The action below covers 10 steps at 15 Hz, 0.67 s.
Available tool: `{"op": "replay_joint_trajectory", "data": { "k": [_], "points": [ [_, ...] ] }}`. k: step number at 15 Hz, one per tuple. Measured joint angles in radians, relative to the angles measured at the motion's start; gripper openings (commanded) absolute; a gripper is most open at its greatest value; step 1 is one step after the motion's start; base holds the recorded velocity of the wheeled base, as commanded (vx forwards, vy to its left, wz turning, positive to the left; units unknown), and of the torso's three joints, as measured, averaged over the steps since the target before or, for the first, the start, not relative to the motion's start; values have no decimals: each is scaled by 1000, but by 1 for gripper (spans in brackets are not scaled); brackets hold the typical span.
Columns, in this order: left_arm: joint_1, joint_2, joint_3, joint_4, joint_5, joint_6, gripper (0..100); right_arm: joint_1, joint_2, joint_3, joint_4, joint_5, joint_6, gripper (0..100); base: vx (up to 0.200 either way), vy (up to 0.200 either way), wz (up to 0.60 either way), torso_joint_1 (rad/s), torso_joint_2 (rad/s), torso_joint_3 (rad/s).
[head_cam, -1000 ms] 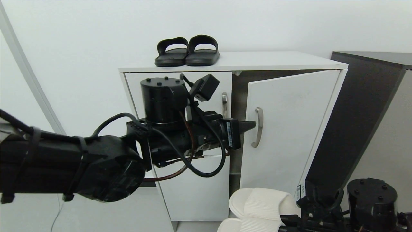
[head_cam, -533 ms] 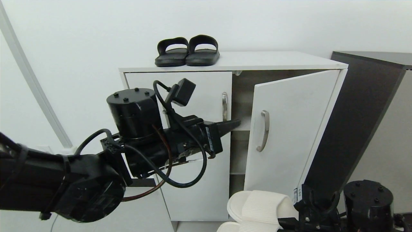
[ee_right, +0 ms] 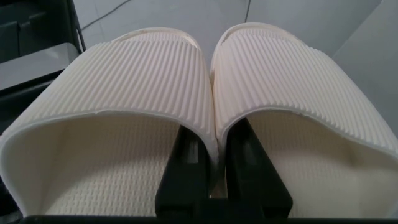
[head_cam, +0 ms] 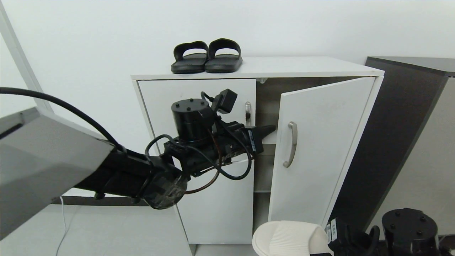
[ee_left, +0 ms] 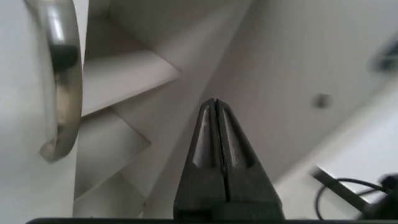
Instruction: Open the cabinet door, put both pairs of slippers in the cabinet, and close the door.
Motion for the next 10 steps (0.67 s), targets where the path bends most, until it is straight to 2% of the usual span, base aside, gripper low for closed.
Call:
{"op": "replay_joint_trajectory", "data": {
  "k": [4,6,8,10],
  "points": [
    [1,51,-28,-1,2,-33,0,18,3,20,1,0,-1,0,0,0,0,0,0,0],
    [0,58,-29,-6,15,-34,0,20,6,22,1,0,-2,0,-200,0,0,2,5,2],
    [0,69,-33,-15,69,-34,0,22,9,29,1,0,-2,0,-200,0,0,10,2,2],
    [-17,75,-31,-40,81,-33,0,38,10,45,0,1,-2,0,-200,0,0,-2,5,5]
  ]
}}
